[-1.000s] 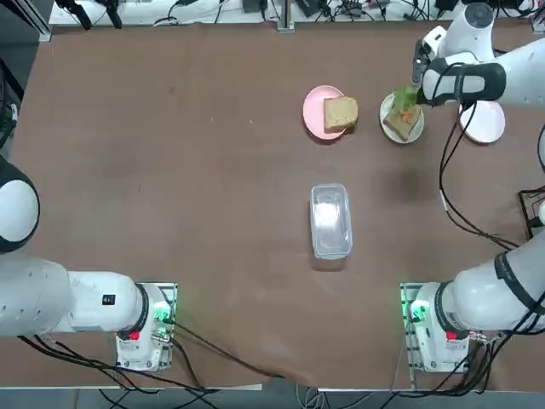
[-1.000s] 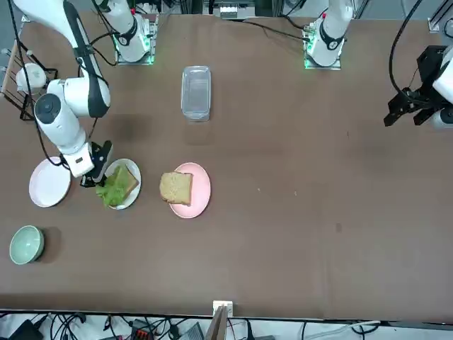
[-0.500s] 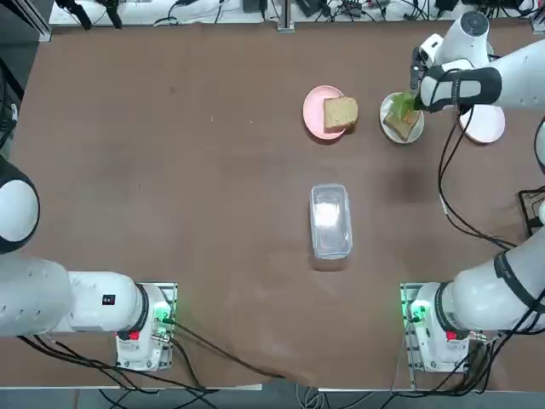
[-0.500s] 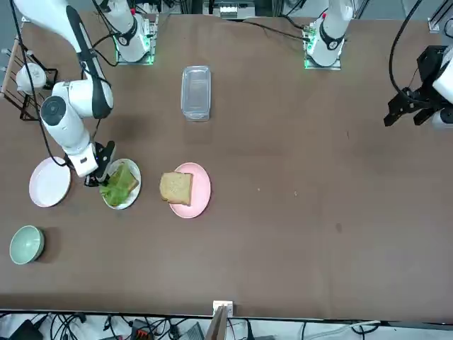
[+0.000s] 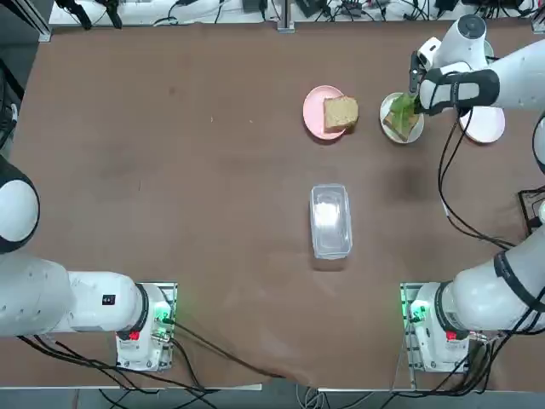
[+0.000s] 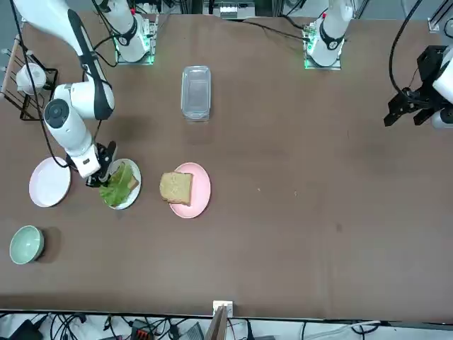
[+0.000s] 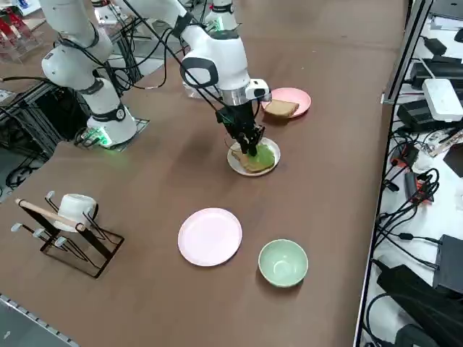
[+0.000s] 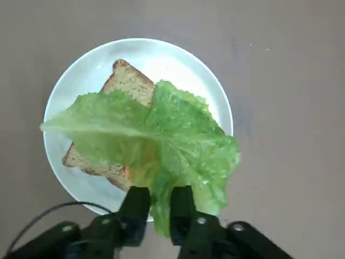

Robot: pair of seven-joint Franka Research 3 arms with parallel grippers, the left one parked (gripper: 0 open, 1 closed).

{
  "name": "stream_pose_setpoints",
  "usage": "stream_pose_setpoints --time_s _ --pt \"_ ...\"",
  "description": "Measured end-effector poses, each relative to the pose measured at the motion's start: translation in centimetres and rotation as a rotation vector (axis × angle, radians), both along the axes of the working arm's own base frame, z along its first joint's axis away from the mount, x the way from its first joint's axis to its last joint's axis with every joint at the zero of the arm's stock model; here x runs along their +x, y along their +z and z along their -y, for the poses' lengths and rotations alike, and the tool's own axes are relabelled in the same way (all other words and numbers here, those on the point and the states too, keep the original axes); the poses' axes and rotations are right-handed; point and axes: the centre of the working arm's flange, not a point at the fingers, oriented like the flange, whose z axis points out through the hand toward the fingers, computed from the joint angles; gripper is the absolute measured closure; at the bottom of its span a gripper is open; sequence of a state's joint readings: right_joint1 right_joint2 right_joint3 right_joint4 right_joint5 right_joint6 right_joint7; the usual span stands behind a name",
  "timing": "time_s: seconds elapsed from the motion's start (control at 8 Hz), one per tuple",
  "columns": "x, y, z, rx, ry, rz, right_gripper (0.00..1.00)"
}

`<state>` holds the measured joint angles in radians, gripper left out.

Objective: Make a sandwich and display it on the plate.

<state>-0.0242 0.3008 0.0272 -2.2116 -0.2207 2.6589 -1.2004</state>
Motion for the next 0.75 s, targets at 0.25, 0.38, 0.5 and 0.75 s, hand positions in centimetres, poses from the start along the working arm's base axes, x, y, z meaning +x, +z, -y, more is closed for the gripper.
stream_pose_setpoints --time_s 0.25,0.38,0.5,0.75 --pt "0.1 0.1 0.3 -0.002 -0.004 0.001 0.31" --pt "0.4 0.6 0.6 -0.007 -0.012 -0.009 0.14" --pt "1.2 1.9 1.0 -0.020 -0.023 -0.038 0.00" --pt "3.3 6.4 1.2 -0.045 -0.085 -0.101 0.00"
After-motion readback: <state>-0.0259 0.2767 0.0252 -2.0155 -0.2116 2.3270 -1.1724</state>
